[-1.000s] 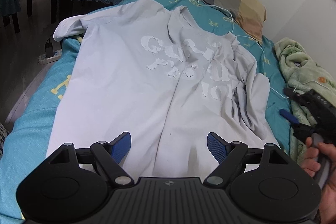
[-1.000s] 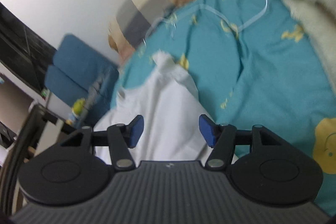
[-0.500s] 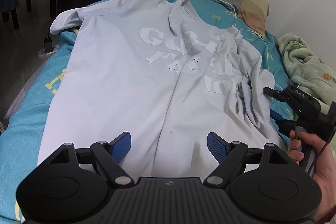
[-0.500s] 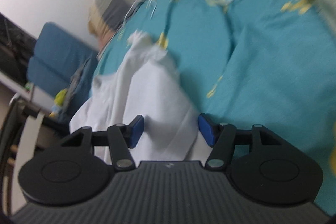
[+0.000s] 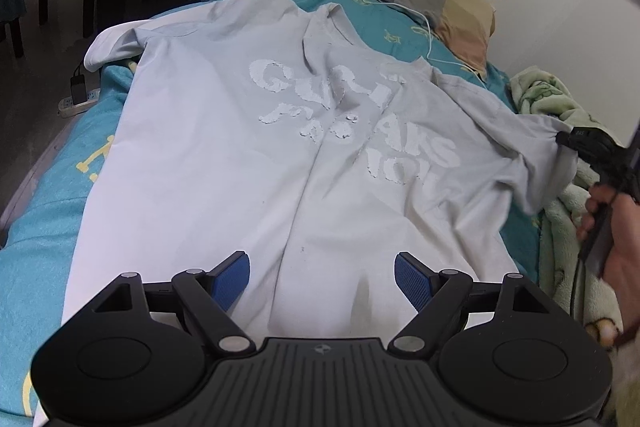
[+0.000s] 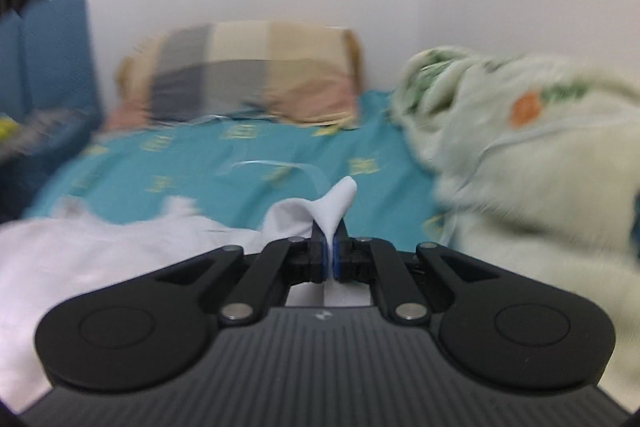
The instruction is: Fold clothes
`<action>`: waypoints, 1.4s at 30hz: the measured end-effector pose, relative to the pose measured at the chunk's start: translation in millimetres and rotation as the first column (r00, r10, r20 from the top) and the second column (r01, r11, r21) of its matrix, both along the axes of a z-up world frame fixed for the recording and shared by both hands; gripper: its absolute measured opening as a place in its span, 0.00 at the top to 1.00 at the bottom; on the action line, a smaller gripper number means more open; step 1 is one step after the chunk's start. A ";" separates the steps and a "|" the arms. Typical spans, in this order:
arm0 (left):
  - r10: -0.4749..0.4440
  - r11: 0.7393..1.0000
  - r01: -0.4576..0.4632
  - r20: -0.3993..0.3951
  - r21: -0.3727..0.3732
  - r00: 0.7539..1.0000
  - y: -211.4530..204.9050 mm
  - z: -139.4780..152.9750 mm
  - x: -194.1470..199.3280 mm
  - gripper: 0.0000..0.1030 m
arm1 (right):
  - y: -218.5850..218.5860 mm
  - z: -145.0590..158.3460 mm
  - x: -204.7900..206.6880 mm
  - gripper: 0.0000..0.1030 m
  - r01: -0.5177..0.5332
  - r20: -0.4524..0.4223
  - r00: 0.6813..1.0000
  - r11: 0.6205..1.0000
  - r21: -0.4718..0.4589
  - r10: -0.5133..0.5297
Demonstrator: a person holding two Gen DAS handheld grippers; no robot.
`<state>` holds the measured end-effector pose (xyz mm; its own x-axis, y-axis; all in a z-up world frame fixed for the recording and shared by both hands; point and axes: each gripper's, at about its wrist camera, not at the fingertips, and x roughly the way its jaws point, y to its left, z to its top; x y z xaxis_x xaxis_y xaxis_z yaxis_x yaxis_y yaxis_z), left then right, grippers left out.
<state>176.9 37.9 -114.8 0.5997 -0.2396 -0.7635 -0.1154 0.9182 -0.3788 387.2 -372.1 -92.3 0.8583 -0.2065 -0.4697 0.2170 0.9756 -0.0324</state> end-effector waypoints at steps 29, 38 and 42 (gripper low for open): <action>-0.045 0.981 0.045 -0.004 0.188 0.999 -10.9 -12.9 6.7 0.21 | -7.7 -60.5 -93.4 0.31 0.210 -0.256 0.967 0.625 0.752 -0.018; -0.048 0.978 0.048 -0.006 0.201 0.999 -11.4 -15.4 10.7 0.21 | -21.9 -111.0 -75.7 0.32 0.228 -0.176 0.973 0.495 0.839 -0.149; -0.048 0.979 0.050 -0.015 0.195 0.999 -12.4 -18.0 13.7 0.21 | -32.6 -123.0 -56.7 0.33 0.199 -0.098 0.971 0.501 0.842 -0.220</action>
<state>190.7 25.5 -132.8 0.5831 -0.1138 -0.8044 -0.0715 0.9791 -0.1904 330.4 -404.7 -215.3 0.8558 0.1013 -0.5072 0.4089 0.4681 0.7834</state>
